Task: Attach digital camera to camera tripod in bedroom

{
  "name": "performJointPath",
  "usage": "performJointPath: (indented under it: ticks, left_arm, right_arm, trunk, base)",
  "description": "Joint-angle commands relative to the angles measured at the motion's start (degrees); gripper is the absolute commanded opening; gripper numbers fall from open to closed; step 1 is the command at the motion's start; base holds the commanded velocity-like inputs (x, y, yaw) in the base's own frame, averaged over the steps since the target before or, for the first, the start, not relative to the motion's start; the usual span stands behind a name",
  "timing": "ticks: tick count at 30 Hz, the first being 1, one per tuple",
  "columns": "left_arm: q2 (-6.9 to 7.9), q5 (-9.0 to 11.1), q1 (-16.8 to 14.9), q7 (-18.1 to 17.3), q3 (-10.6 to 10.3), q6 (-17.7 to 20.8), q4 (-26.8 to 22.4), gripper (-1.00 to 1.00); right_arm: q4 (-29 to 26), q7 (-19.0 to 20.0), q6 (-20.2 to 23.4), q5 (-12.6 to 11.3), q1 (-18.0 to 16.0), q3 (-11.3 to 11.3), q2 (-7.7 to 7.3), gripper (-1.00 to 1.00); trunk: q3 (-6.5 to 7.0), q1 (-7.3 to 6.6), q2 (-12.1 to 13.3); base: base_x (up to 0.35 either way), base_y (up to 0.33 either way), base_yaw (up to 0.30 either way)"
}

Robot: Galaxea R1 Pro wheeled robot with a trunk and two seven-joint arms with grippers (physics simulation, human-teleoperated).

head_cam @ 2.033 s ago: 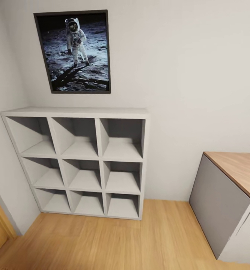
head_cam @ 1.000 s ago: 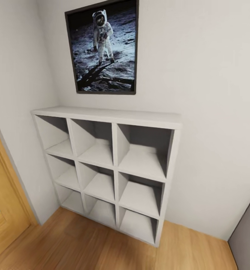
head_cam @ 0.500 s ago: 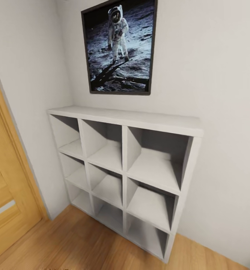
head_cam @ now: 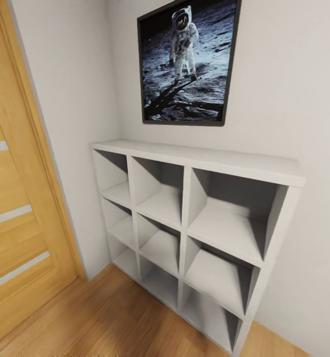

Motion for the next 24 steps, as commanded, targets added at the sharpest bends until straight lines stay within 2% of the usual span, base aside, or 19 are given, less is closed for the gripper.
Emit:
performJointPath:
  ticks: [1, 24]
  left_arm:
    - [-0.03, 0.0, 0.0, 0.1, 0.3, 0.0, -0.1, 1.00]
    - [0.02, -0.3, 0.0, 0.0, -0.3, 0.0, -0.3, 1.00]
  right_arm:
    - [0.1, 0.2, 0.1, 0.3, -0.1, 0.1, -0.01, 1.00]
    - [0.1, 0.1, 0.0, 0.3, -0.1, 0.1, -0.46, 1.00]
  trunk:
    - [-0.05, 0.00, 0.0]
    - [-0.05, 0.00, 0.0]
  base:
    - [0.000, 0.000, 0.267]
    - [0.000, 0.000, 0.267]
